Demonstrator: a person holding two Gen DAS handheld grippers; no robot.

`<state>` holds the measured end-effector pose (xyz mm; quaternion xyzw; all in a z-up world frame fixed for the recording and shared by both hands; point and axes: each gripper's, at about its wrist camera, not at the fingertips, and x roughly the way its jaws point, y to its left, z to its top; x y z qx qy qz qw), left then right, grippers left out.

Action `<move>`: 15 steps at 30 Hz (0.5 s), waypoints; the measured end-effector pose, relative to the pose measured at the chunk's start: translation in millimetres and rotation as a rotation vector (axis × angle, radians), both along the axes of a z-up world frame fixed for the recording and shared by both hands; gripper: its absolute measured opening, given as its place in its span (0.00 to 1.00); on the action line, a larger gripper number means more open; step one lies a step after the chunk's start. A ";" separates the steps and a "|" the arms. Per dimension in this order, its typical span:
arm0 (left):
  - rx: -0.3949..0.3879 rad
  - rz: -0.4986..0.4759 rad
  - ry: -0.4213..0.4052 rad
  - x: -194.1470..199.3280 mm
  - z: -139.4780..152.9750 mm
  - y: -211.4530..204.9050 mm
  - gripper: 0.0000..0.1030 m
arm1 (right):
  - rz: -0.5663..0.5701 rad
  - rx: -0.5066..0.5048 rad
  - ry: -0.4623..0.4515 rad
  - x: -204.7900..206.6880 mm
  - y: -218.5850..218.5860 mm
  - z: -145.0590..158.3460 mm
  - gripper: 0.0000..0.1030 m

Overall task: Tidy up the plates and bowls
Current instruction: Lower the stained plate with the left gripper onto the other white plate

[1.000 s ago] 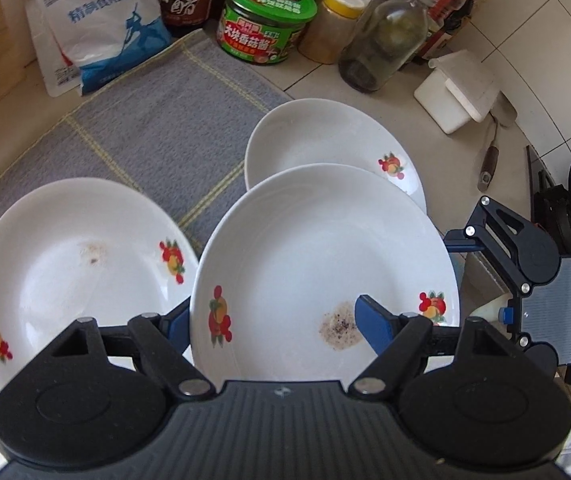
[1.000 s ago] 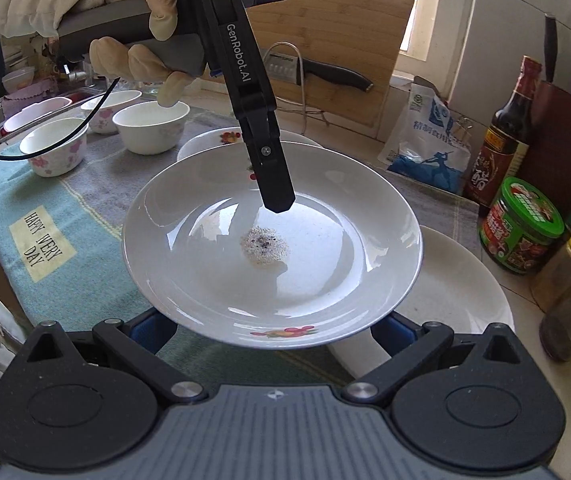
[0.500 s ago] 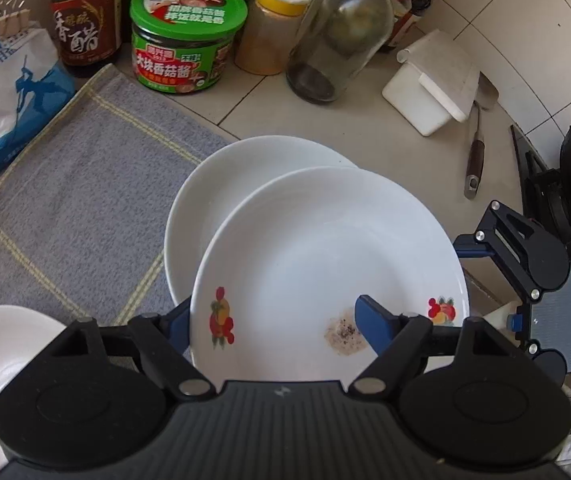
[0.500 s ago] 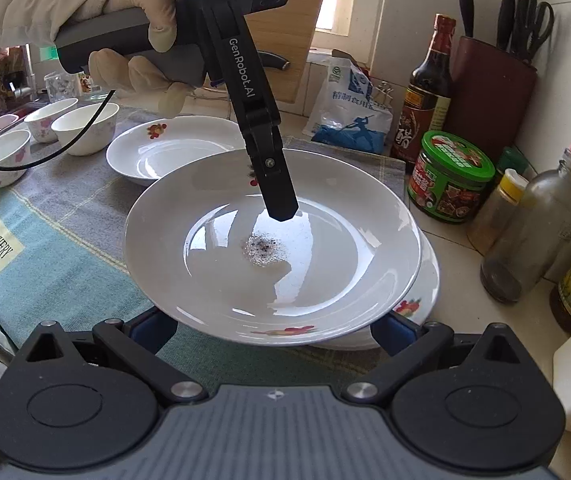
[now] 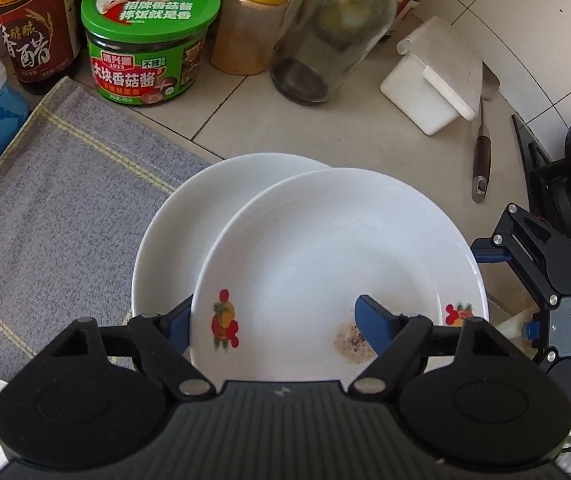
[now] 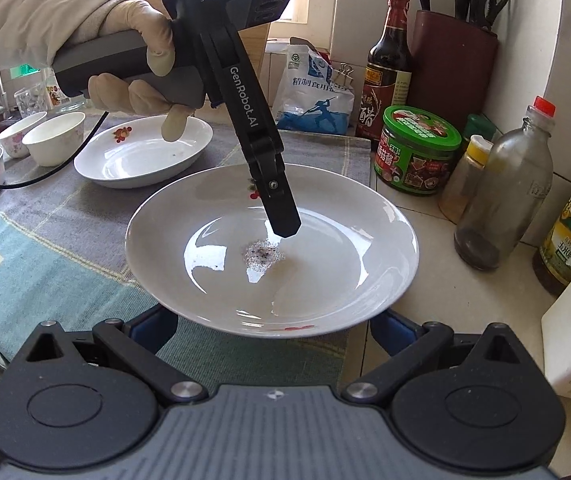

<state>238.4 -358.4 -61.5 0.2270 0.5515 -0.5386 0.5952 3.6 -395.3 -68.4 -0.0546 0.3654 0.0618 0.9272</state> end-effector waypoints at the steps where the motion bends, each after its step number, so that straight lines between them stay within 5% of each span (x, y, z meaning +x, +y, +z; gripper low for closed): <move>1: 0.002 0.000 0.001 0.3 -1.4 -0.9 0.78 | -0.003 0.001 0.000 -0.2 0.0 0.3 1.00; 15: 0.045 -0.028 -0.054 -3.3 -9.3 -18.5 0.78 | -0.031 0.020 -0.003 0.4 -2.7 0.1 1.00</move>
